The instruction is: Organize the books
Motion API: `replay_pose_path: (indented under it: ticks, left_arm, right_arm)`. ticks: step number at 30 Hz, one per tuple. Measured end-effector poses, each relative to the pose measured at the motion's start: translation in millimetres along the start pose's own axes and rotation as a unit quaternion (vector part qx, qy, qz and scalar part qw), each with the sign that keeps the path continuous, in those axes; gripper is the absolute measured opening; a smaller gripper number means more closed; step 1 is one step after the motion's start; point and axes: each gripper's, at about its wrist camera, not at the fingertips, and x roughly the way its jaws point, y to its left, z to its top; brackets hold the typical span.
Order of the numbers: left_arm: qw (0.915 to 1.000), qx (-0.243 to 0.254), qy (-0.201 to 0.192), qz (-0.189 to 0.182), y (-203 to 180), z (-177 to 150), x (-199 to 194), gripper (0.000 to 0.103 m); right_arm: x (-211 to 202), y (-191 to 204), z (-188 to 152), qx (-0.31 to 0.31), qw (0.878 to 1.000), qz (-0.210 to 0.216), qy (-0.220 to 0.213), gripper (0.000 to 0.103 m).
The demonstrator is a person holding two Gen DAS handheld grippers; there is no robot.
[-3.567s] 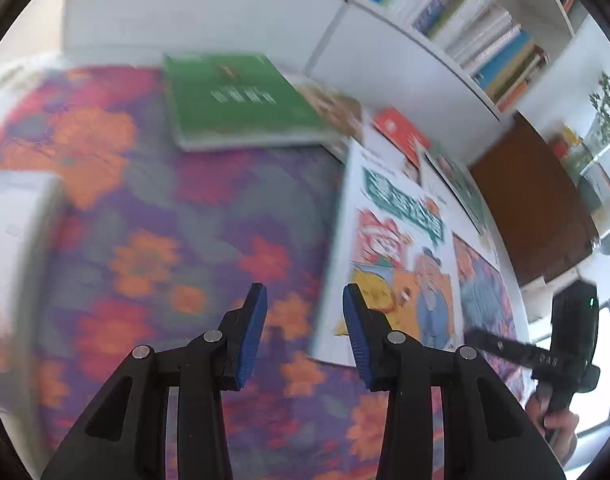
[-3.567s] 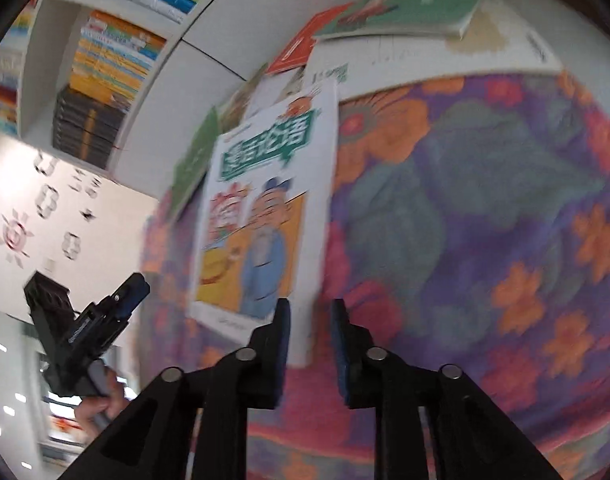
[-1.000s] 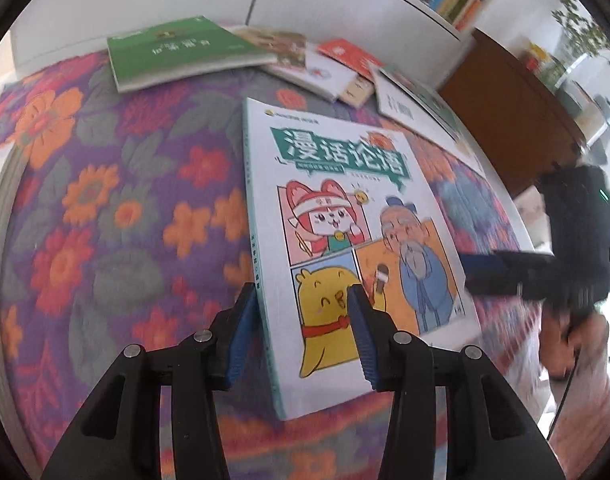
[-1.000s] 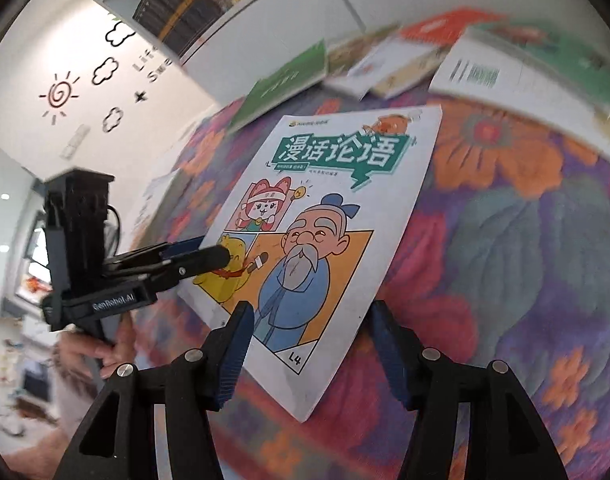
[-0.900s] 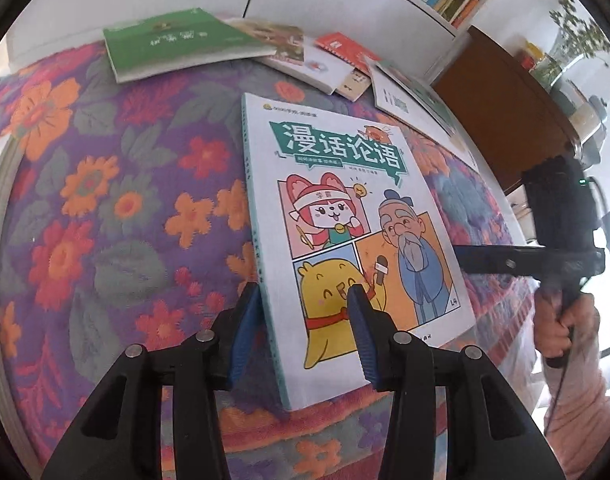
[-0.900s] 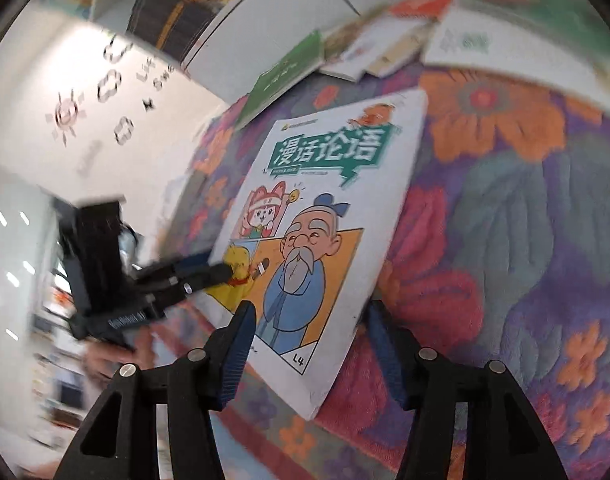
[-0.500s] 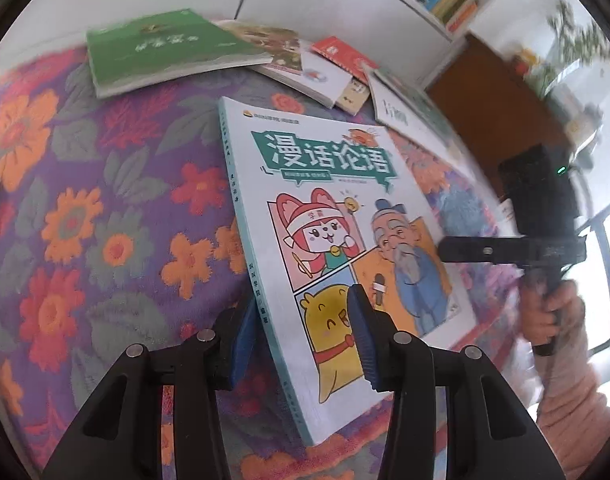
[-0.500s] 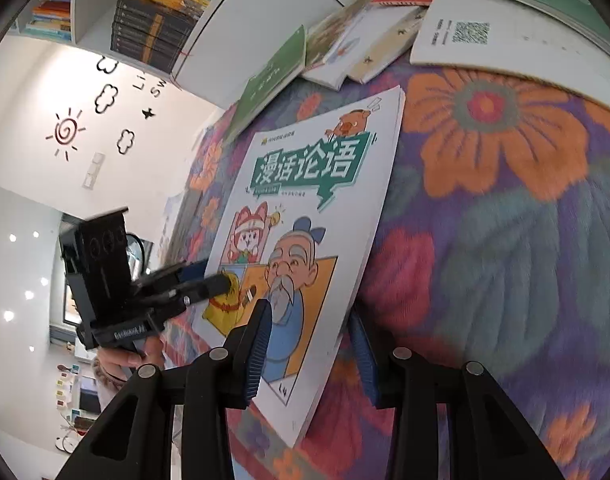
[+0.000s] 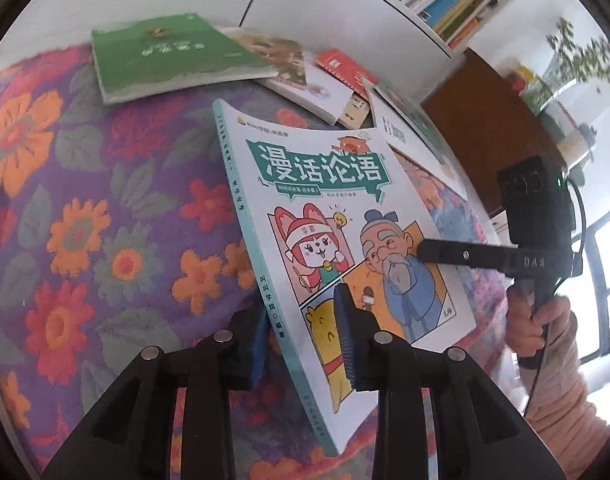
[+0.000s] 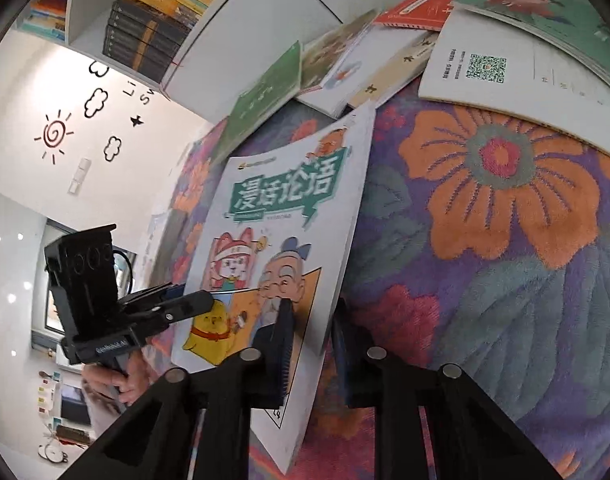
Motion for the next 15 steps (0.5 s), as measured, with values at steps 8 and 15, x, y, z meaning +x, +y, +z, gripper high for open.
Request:
replay_pose_path:
  ticks: [8, 15]
  left_arm:
    - [0.9998, 0.013, -0.008, 0.014, -6, -3, -19, 0.027]
    - [0.9993, 0.021, -0.009, 0.028, -4, -7, -34, 0.027]
  right_arm:
    - [-3, 34, -11, -0.048, 0.999, -0.013, -0.008, 0.017]
    - [-2, 54, -21, -0.07, 0.997, -0.015, -0.01, 0.017]
